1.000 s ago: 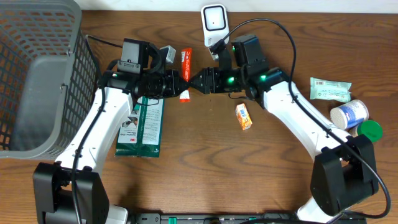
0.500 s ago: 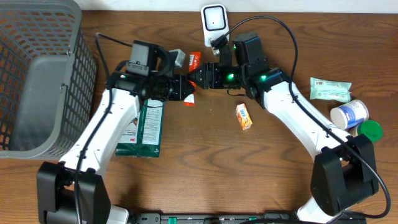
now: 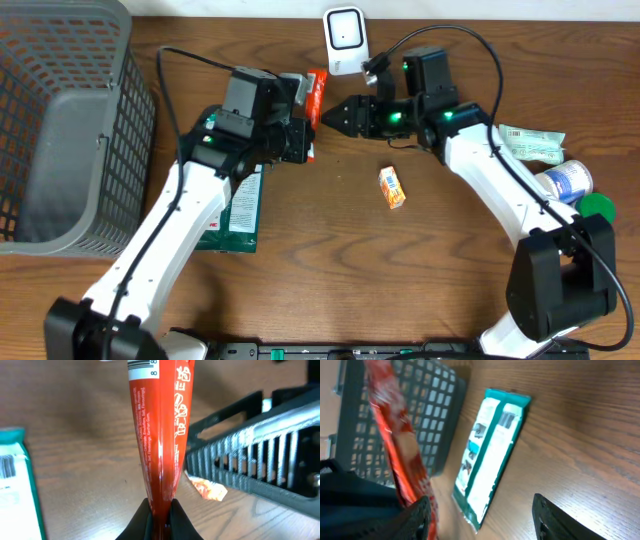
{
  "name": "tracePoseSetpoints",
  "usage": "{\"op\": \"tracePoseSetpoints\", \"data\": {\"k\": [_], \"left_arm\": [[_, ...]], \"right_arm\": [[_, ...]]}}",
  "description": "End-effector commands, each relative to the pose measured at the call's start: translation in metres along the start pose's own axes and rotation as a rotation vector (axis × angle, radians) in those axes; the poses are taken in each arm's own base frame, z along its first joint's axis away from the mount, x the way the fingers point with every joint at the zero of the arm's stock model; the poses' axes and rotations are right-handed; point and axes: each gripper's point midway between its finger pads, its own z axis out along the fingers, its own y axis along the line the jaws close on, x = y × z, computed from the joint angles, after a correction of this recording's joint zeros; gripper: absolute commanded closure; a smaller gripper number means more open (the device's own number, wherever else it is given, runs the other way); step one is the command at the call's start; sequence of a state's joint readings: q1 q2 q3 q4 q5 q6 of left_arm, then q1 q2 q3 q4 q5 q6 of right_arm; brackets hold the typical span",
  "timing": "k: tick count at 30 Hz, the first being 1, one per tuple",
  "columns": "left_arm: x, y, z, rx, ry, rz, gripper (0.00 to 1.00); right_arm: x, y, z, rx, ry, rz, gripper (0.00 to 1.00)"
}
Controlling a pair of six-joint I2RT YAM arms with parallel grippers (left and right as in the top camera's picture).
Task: Scan the item barcode
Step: 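Bring the red stick toward the right gripper near the scanner, then grasp the red stick with the right gripper and release the left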
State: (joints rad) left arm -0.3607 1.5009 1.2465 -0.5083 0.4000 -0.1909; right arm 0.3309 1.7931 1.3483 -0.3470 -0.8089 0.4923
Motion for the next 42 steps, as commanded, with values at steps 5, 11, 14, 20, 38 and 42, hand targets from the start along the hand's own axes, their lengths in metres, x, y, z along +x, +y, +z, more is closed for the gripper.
{"op": "tracePoseSetpoints", "data": {"k": [5,11,14,20,38,42], "left_arm": [[-0.012,0.0,-0.008,-0.018,-0.045,-0.002,0.93],[-0.014,0.0,-0.008,-0.02,-0.055,0.002,0.93],[-0.017,-0.001,-0.008,-0.015,-0.065,0.005,0.93],[-0.019,-0.004,-0.009,-0.003,-0.073,0.01,0.93],[-0.012,-0.009,-0.008,0.03,-0.042,0.004,0.93],[-0.014,-0.01,-0.009,0.033,-0.052,0.008,0.93]], "right_arm": [[0.007,0.015,0.002,-0.113,0.043,-0.043,0.39],[-0.001,0.034,-0.001,-0.204,0.029,-0.059,0.45],[-0.001,0.034,-0.001,-0.205,0.028,-0.06,0.46],[-0.002,0.034,-0.001,-0.2,0.022,-0.063,0.48],[-0.001,0.047,0.013,-0.192,0.001,-0.134,0.73],[0.001,0.048,0.015,-0.193,0.005,-0.135,0.71]]}}
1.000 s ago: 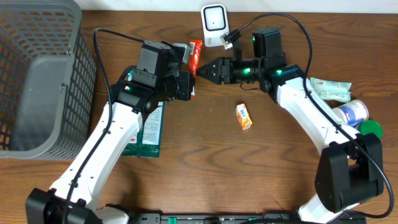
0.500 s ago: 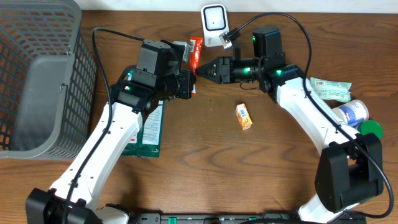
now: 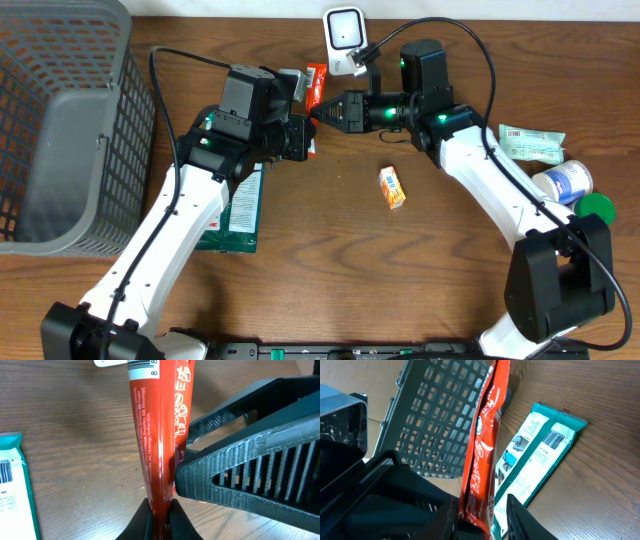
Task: Scan the item barcode
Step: 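Grasp the red stick with the right gripper and release the left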
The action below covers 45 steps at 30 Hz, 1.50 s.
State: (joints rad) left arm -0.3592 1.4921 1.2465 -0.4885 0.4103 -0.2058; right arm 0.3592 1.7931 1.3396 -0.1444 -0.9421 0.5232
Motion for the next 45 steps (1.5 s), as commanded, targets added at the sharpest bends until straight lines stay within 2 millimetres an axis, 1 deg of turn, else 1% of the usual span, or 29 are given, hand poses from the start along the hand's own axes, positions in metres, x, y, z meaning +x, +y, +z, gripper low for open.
{"op": "tracePoseSetpoints", "data": {"k": [1,6,9,10,12,14,15,19,20,21,22,23,24,25,28,29,34,35,36,38,40,42,45], "left_arm": [[-0.009,-0.006,-0.005,0.017,-0.029,0.014,0.93],[-0.01,-0.007,-0.005,0.022,-0.034,0.016,0.93],[-0.01,-0.01,-0.005,0.037,-0.03,0.017,0.93],[-0.01,-0.01,-0.005,0.036,-0.03,0.017,0.93],[-0.01,-0.01,-0.005,0.036,-0.03,0.017,0.93],[-0.01,-0.01,-0.005,0.036,-0.03,0.017,0.93],[-0.01,-0.01,-0.005,0.036,-0.03,0.017,0.93],[-0.01,-0.009,-0.005,0.034,-0.031,0.017,0.92],[-0.01,-0.008,-0.005,0.028,-0.033,0.018,0.86],[-0.011,-0.006,-0.005,0.015,-0.036,0.017,0.77],[-0.011,-0.003,-0.005,-0.002,-0.04,0.017,0.65],[-0.012,0.0,-0.005,-0.019,-0.044,0.016,0.57],[-0.013,0.004,-0.005,-0.042,-0.048,0.014,0.51],[-0.013,0.008,-0.006,-0.068,-0.051,0.013,0.48],[-0.011,0.026,-0.008,-0.168,-0.054,0.004,0.46],[-0.01,0.037,-0.01,-0.232,-0.055,-0.001,0.45],[-0.012,0.055,-0.015,-0.308,-0.067,-0.016,0.45],[-0.013,0.058,-0.016,-0.313,-0.069,-0.027,0.45],[-0.014,0.067,-0.02,-0.336,-0.082,-0.082,0.44],[-0.016,0.079,-0.025,-0.355,-0.097,-0.15,0.44],[-0.019,0.093,-0.031,-0.374,-0.115,-0.208,0.4],[-0.02,0.105,-0.036,-0.392,-0.127,-0.254,0.39],[-0.021,0.124,-0.046,-0.423,-0.141,-0.319,0.37]], "right_arm": [[0.01,0.003,0.011,-0.007,0.027,-0.004,0.7],[0.013,0.003,0.019,0.018,0.028,-0.013,0.69],[0.014,0.004,0.021,0.025,0.025,-0.018,0.72],[0.013,0.004,0.022,0.028,0.023,-0.019,0.75],[0.013,0.003,0.021,0.033,0.02,-0.019,0.88],[0.013,0.003,0.022,0.035,0.019,-0.02,0.96],[0.013,0.002,0.022,0.035,0.019,-0.019,0.99],[0.012,0.002,0.021,0.037,0.018,-0.02,0.99],[0.012,0.001,0.021,0.042,0.015,-0.021,0.99],[0.011,0.001,0.021,0.046,0.013,-0.029,0.99],[0.01,-0.001,0.021,0.056,0.007,-0.044,0.99],[0.01,-0.003,0.021,0.066,0.002,-0.05,0.99],[0.009,-0.004,0.021,0.075,-0.002,-0.059,0.99],[0.008,-0.006,0.021,0.082,-0.006,-0.067,0.99],[0.007,-0.008,0.019,0.092,-0.007,-0.106,0.99],[0.009,-0.011,0.019,0.103,0.001,-0.14,0.99],[0.018,-0.029,0.014,0.181,0.036,-0.185,0.99],[0.019,-0.032,0.012,0.187,0.039,-0.182,0.99],[0.018,-0.035,0.007,0.198,0.04,-0.164,0.99],[0.017,-0.041,-0.003,0.22,0.045,-0.129,0.99],[0.016,-0.046,-0.017,0.252,0.067,-0.105,0.99],[0.011,-0.053,-0.037,0.336,0.091,-0.092,0.99],[0.001,-0.064,-0.076,0.555,0.133,-0.113,0.99]]}}
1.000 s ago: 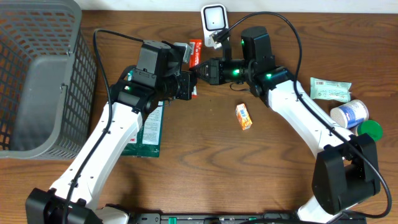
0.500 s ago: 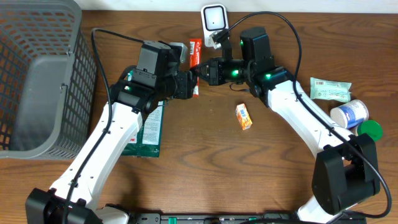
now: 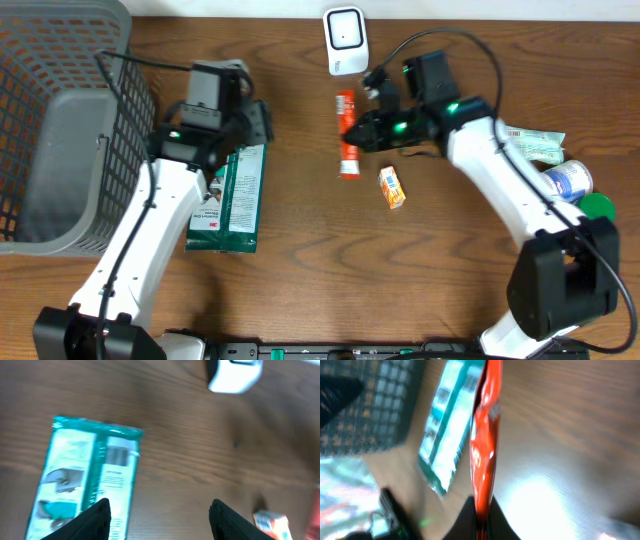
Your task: Scan the item barcode
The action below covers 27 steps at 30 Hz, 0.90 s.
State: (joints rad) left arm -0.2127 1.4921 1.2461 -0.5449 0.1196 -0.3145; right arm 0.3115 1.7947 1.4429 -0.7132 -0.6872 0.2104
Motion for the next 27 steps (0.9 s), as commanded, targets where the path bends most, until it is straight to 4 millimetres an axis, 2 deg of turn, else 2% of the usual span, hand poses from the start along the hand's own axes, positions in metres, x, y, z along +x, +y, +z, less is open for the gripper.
{"op": "tracePoseSetpoints", "data": {"k": [1,3,5,9,11,13,16,19,22,26,27], "left_arm": [[-0.014,0.027,-0.007,-0.057,-0.034,-0.108,0.36],[-0.015,0.038,-0.008,-0.075,-0.031,-0.129,0.36],[-0.015,0.047,-0.01,-0.092,-0.027,-0.145,0.36],[-0.014,0.057,-0.011,-0.111,-0.02,-0.166,0.35],[-0.01,0.055,-0.011,-0.097,0.002,-0.163,0.36],[-0.002,0.041,-0.009,-0.018,0.048,-0.132,0.36],[0.012,-0.002,-0.014,0.239,0.132,-0.018,0.36],[0.025,-0.055,-0.04,0.602,0.173,0.144,0.4],[0.033,-0.087,-0.067,0.854,0.158,0.27,0.41],[0.04,-0.104,-0.071,0.91,0.113,0.425,0.41],[0.041,-0.108,-0.072,0.925,0.109,0.436,0.41]], "right_arm": [[-0.037,-0.02,-0.055,0.287,-0.062,-0.157,0.99],[-0.041,-0.021,-0.077,0.39,-0.047,-0.206,0.99],[-0.044,-0.006,-0.093,0.411,-0.027,-0.322,0.99],[-0.045,0.027,-0.096,0.336,-0.012,-0.495,0.99],[-0.052,0.035,-0.093,0.306,-0.055,-0.428,0.99],[-0.059,0.037,-0.093,0.295,-0.099,-0.329,0.99],[-0.069,0.046,-0.096,0.208,-0.158,-0.195,0.99],[-0.075,0.06,-0.1,0.073,-0.183,-0.097,0.99],[-0.076,0.073,-0.102,-0.03,-0.18,-0.03,0.99],[-0.071,0.106,-0.102,-0.207,-0.143,-0.068,0.99],[-0.071,0.107,-0.101,-0.211,-0.141,-0.07,0.99]]}}
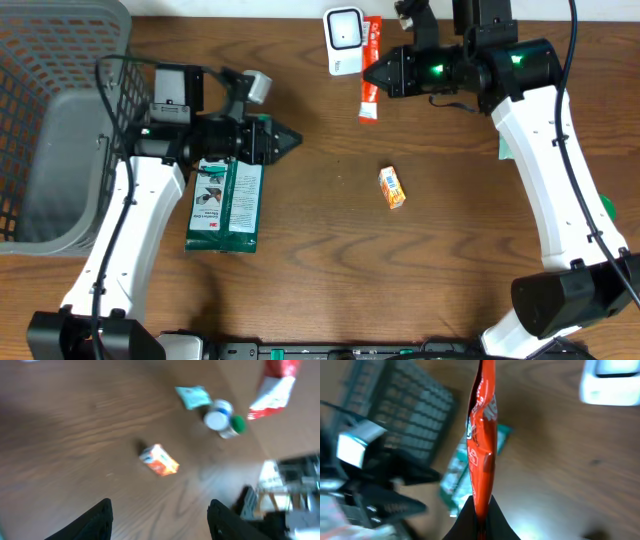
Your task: Scan the item barcode
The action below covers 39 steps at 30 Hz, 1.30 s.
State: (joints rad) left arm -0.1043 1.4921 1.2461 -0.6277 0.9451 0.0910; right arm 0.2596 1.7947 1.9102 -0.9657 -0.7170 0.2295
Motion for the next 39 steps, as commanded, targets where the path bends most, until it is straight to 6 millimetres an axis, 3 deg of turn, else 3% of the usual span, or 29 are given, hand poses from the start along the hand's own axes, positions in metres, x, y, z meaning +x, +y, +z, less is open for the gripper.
{"op": "tracePoseSetpoints", "data": {"k": [1,5,11,26,31,37,39], "left_arm": [[-0.005,-0.042,0.006,0.184,-0.013,0.207,0.41],[-0.006,-0.077,0.012,0.33,-0.026,0.288,0.4],[-0.012,-0.1,0.009,0.437,-0.054,0.345,0.4],[-0.025,-0.093,0.012,0.378,-0.093,0.377,0.41],[-0.025,-0.093,0.012,0.378,-0.092,0.373,0.55],[-0.025,-0.093,0.012,0.378,-0.091,0.369,0.91],[-0.025,-0.093,0.012,0.378,-0.089,0.358,0.93]], "right_arm": [[0.004,0.032,0.0,-0.168,0.038,0.032,0.99],[0.006,0.034,0.002,-0.17,0.042,0.014,0.99],[0.008,0.037,0.002,-0.192,0.05,-0.016,0.99],[0.024,0.069,0.014,-0.271,0.105,-0.068,0.99],[0.027,0.076,0.018,-0.283,0.113,-0.089,0.99],[0.028,0.075,0.019,-0.278,0.111,-0.109,0.99],[0.028,0.075,0.019,-0.278,0.109,-0.117,0.99]]}}
